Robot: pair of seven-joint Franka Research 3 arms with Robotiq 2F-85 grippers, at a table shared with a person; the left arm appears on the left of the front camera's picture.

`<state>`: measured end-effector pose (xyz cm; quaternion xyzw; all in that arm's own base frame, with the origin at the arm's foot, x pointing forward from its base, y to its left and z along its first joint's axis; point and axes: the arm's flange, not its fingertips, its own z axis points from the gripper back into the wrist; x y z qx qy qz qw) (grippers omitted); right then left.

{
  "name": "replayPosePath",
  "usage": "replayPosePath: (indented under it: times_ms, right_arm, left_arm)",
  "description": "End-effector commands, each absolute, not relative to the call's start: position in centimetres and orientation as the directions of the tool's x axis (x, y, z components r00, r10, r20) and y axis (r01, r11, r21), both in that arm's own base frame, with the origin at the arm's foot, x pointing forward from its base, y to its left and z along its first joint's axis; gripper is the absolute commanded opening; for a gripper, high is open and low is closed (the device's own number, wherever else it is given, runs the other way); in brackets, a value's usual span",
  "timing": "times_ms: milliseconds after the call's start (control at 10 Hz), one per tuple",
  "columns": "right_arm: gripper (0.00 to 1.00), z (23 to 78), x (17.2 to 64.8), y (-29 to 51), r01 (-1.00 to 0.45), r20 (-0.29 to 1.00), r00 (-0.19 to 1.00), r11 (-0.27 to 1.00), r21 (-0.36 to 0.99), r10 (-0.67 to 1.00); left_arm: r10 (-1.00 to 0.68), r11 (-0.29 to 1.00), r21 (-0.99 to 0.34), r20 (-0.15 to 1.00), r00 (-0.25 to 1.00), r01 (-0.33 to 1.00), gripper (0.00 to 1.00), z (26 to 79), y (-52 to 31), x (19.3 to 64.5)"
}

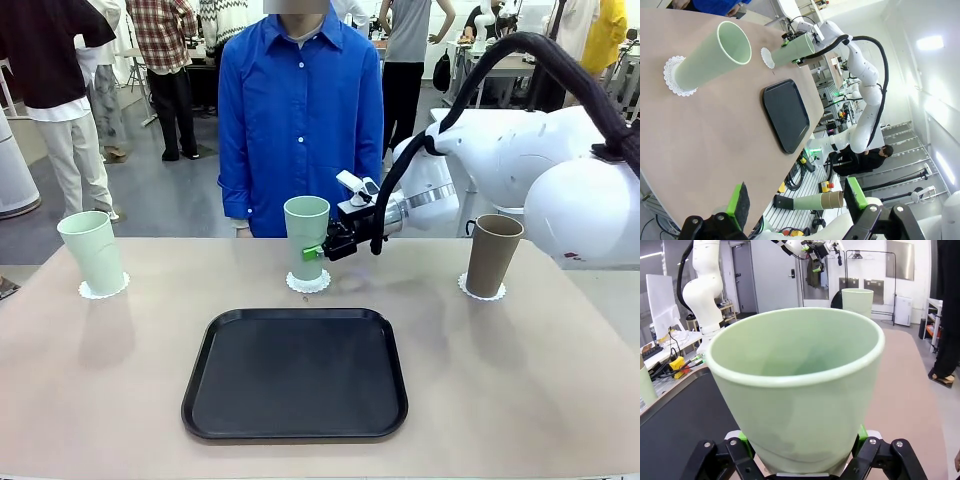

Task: Place coasters on the table and set cups on them.
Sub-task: Take one Reusable plastic cup from the Flat Tray and place it on a coaster set by the human.

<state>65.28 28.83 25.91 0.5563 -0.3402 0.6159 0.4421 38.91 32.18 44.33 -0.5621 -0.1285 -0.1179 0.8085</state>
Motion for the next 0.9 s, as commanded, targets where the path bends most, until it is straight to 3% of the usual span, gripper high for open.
replayPosePath:
  times_ms: [0, 600, 800]
  right_arm:
    - [0.84, 25.4, 66.4, 28.8, -0.92, 0.984, 0.002, -0.386, 0.072, 0.179]
    - [0.84, 23.6, 66.9, 28.4, -0.926, 0.979, 0.027, -0.365, 0.101, 0.203]
    - [1.0, 23.6, 67.0, 28.6, -0.924, 0.979, 0.019, -0.369, 0.095, 0.204]
  left_arm:
    - [-0.044, 0.346, -0.878, 0.338, 0.94, 0.332, 1.0, 44.5, 32.2, 38.8]
    - [-0.044, 0.346, -0.878, 0.338, 0.94, 0.332, 1.0, 44.5, 32.2, 38.8]
    - [-0.044, 0.346, -0.878, 0.338, 0.94, 0.332, 1.0, 44.5, 32.2, 38.8]
